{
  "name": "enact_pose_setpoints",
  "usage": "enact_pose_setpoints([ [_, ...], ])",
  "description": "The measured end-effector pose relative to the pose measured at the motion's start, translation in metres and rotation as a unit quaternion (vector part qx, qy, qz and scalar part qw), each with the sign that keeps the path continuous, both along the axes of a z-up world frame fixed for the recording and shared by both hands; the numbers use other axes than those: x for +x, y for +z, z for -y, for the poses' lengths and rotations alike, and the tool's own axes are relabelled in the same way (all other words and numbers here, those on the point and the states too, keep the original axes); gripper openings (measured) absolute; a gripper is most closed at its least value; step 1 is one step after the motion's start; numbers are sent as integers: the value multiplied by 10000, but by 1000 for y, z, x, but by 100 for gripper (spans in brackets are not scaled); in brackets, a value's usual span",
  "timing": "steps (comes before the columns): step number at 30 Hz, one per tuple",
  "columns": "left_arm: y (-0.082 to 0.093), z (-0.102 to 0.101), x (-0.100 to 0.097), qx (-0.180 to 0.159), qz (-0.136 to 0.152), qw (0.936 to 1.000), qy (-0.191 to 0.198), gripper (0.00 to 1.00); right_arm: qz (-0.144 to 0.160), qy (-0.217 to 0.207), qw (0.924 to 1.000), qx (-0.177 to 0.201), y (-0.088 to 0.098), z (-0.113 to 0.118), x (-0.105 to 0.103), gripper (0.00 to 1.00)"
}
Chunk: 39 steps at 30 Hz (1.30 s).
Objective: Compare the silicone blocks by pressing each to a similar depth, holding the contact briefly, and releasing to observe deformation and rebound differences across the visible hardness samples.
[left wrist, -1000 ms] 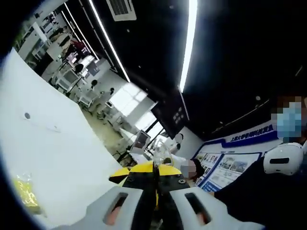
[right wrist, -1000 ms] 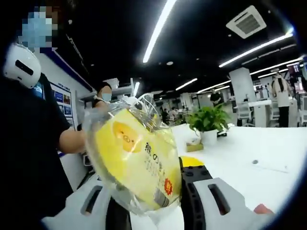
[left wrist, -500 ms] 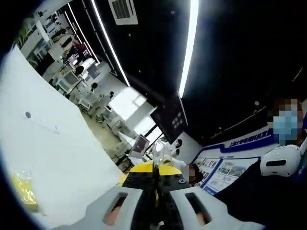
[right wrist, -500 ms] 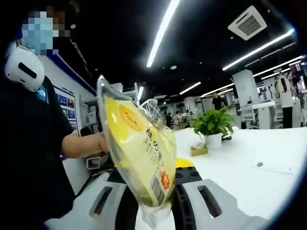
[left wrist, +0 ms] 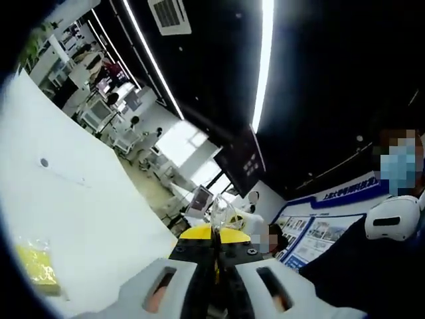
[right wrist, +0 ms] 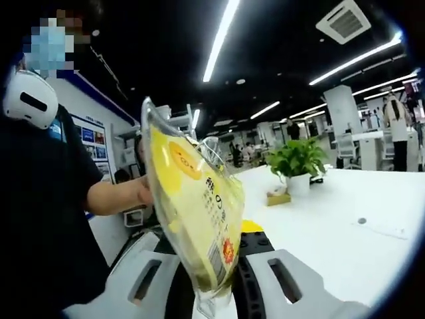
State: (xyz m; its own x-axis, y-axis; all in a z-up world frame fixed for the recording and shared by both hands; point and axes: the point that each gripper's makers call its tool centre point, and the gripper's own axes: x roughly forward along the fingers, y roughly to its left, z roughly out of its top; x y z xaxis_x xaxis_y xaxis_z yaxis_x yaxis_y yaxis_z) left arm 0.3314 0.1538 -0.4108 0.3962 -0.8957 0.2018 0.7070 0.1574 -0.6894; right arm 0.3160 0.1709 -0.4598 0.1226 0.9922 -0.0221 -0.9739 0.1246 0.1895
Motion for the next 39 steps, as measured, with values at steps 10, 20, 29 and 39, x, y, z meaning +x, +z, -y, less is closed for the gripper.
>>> enact_pose_setpoints([
  [10, 2, 1, -1, -69, -27, 10000, -35, 0, -35, 12, 10000, -35, 2, 3, 2, 13],
  [20, 5, 13, 5, -258, -137, 9996, -30, 0, -362, -161, 9992, -95, 0, 14, 7, 22],
  [29, -6, 22, 3, -71, -202, 9997, -140, 0, 165, -646, 9976, -160, -12, 15, 10, 63],
  [39, -7, 20, 4, -223, -315, 9991, -192, 0, 221, -1272, 9916, -22, -15, 25, 21, 96],
])
